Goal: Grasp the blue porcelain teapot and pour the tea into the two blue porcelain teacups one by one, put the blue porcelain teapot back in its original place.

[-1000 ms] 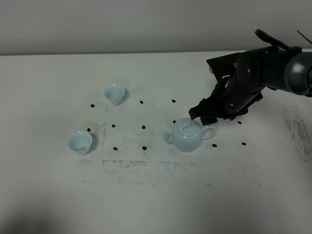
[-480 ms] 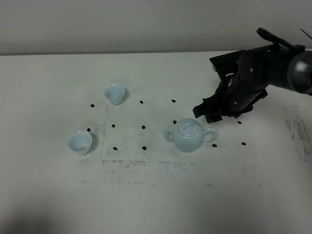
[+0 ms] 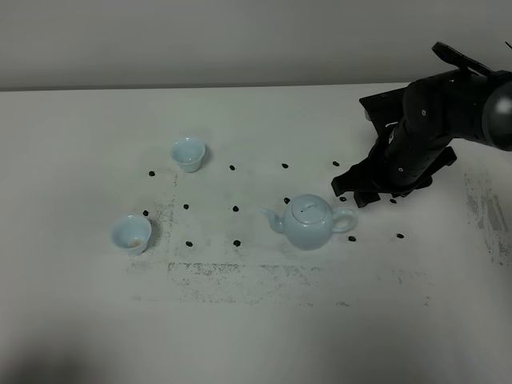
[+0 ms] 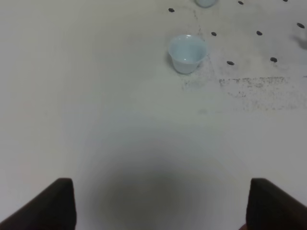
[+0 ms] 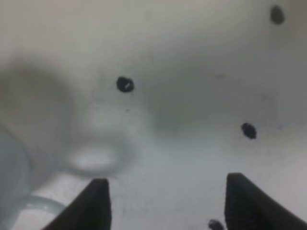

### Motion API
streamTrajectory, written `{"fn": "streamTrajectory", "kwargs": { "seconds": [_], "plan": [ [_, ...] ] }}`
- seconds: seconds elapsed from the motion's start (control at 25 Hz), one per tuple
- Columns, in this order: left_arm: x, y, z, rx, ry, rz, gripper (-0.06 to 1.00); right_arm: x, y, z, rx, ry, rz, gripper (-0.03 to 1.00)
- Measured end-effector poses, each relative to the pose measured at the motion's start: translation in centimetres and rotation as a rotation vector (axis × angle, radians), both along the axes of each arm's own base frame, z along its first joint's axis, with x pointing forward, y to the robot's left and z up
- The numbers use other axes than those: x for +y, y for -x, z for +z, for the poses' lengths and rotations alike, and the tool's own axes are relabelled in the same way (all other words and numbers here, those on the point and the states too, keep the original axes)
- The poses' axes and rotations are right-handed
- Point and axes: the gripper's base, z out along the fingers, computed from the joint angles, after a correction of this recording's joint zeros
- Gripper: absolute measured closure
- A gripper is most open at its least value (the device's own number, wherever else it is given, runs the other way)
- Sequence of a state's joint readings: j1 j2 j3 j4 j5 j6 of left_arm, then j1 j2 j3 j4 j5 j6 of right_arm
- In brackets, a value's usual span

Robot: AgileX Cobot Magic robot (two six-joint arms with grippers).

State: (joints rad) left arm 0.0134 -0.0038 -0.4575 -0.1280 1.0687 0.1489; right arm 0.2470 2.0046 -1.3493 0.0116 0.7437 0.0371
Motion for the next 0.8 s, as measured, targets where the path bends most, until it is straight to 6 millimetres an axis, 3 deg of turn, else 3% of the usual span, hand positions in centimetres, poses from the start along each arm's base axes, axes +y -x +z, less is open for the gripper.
{"fn": "streamTrajectory", "kwargs": {
  "seconds": [0.8],
  "plan": [
    [0.0,0.0,0.0,0.000,0.000,0.000,0.22,1.9,2.2,-1.4,0.055,0.005,0.053,0.43]
  ]
}}
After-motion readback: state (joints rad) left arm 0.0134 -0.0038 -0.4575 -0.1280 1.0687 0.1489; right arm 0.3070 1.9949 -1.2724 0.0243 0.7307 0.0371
